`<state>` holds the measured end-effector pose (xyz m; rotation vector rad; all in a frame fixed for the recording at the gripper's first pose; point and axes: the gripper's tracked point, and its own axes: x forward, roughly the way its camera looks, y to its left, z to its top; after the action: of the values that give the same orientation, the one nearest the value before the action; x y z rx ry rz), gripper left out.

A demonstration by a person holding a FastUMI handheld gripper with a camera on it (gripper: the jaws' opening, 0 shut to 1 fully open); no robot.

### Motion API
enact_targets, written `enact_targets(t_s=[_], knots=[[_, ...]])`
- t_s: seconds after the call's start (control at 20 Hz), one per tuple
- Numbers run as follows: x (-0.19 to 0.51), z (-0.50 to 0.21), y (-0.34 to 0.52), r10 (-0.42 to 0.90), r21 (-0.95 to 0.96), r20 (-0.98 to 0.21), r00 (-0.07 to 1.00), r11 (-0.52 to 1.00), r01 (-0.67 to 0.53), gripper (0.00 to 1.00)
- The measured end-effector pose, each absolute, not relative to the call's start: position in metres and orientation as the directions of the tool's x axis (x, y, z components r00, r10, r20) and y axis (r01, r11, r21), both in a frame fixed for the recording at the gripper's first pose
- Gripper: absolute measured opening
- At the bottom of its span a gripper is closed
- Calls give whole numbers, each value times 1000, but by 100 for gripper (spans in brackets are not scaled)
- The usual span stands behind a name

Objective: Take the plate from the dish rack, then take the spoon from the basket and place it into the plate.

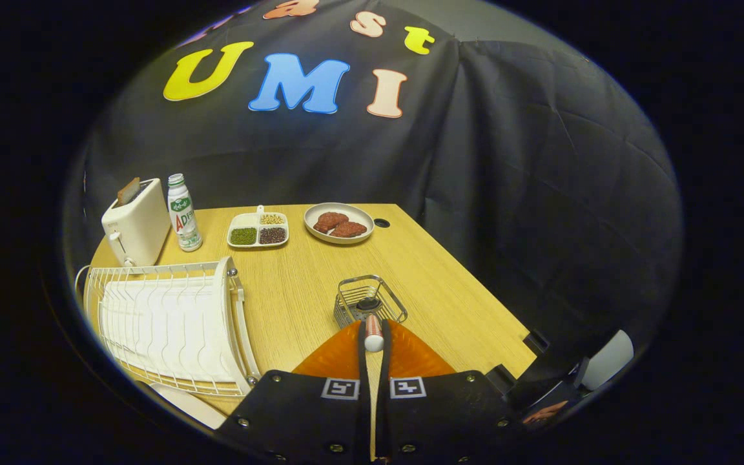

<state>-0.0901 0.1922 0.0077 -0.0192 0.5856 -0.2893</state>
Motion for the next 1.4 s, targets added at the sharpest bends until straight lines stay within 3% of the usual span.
enact_targets(t_s=[0.5, 0.9, 1.4], knots=[[-138, 64, 259, -184, -104, -454, 872, 983, 153, 3], [-191, 69, 353, 7, -89, -441, 897, 995, -51, 3], [-265, 43, 420, 218, -89, -486, 846, 951, -295, 3]])
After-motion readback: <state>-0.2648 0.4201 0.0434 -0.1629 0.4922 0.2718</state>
